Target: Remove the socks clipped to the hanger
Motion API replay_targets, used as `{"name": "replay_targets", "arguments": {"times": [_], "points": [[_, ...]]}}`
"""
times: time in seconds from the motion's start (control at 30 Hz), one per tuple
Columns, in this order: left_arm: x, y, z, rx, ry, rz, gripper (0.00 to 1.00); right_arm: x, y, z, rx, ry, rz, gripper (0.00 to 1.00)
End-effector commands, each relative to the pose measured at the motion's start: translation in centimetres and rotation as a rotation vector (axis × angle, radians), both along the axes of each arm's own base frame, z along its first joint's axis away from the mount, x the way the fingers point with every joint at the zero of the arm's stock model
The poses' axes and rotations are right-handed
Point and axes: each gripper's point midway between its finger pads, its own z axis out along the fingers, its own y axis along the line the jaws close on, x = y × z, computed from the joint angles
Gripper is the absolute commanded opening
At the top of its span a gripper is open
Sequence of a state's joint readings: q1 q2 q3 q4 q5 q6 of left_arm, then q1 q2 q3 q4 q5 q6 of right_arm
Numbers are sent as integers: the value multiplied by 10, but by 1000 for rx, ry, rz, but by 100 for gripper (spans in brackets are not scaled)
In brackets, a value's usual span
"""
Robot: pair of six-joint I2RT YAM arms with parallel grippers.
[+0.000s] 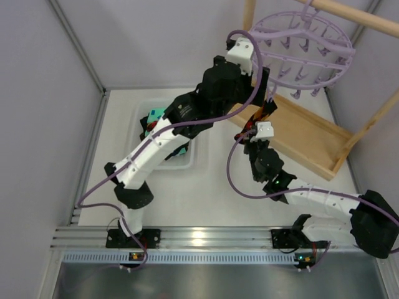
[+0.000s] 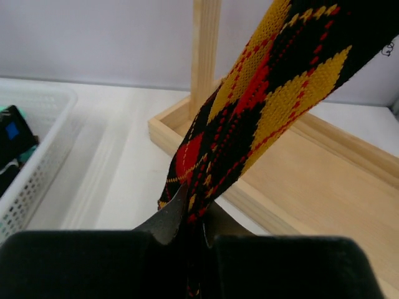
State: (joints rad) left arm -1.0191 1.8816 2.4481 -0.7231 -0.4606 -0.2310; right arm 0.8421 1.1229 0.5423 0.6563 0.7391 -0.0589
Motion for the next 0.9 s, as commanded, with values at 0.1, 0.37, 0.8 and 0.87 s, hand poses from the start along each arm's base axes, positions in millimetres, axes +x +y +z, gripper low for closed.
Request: {"name": "replay_targets", "arguments": {"times": [0.1,0.37,0.8,0.87], "points": [[23,-45,-6,40,-97,-65,98,4,15,18,-60,-61,-135,0],[38,-60,-32,131,-132,-19,98,11,43,18,-126,-63,-114,0],[65,-55,-42,254,-227,121,80,12,66,22,-204,-61,-56,0],[68,-54,-44,267,-232,138,77,11,69,21,-212,-61,-47,0]]}}
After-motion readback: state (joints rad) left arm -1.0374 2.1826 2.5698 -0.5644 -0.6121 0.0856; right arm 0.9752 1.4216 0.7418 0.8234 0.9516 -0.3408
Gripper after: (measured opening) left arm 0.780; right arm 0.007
